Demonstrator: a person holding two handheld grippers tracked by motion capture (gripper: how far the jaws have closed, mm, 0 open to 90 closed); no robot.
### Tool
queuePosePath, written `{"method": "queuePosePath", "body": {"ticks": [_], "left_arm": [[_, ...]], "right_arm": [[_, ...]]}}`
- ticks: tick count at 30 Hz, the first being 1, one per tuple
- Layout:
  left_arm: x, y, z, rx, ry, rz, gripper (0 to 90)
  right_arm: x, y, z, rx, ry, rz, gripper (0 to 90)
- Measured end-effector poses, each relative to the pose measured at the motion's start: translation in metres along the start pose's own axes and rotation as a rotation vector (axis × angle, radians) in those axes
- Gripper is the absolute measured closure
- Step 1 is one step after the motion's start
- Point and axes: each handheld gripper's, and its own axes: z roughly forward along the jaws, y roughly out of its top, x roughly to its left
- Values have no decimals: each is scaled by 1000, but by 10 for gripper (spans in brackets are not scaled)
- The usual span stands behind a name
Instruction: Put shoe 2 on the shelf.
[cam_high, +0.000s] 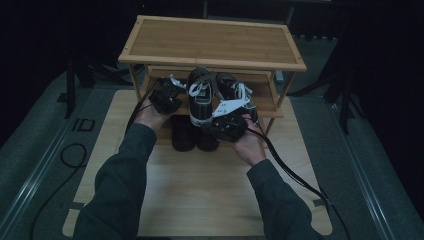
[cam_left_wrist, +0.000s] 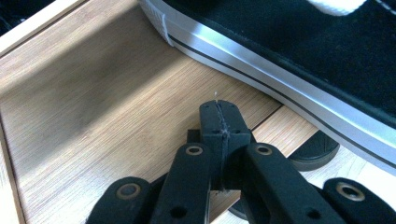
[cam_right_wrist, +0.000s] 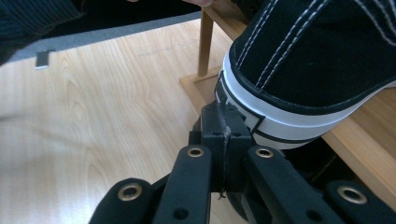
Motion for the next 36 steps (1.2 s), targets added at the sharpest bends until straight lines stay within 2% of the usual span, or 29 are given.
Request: {"method": "queuePosePath", "body": {"ticks": [19, 27, 29, 36], "left_arm": [[0, 0, 0, 0, -2, -4, 900], [0, 0, 0, 0, -4, -4, 900], [0, 0, 0, 0, -5, -5, 900], [1, 0, 0, -2, -9, -6, 900]], "right_arm": [[-5, 1, 13, -41, -41, 25, 900], [-9, 1, 17, -56, -34, 39, 900], [-8, 3, 19, -50, -47, 36, 900], [-6, 12, 30, -41, -45, 14, 900]]}}
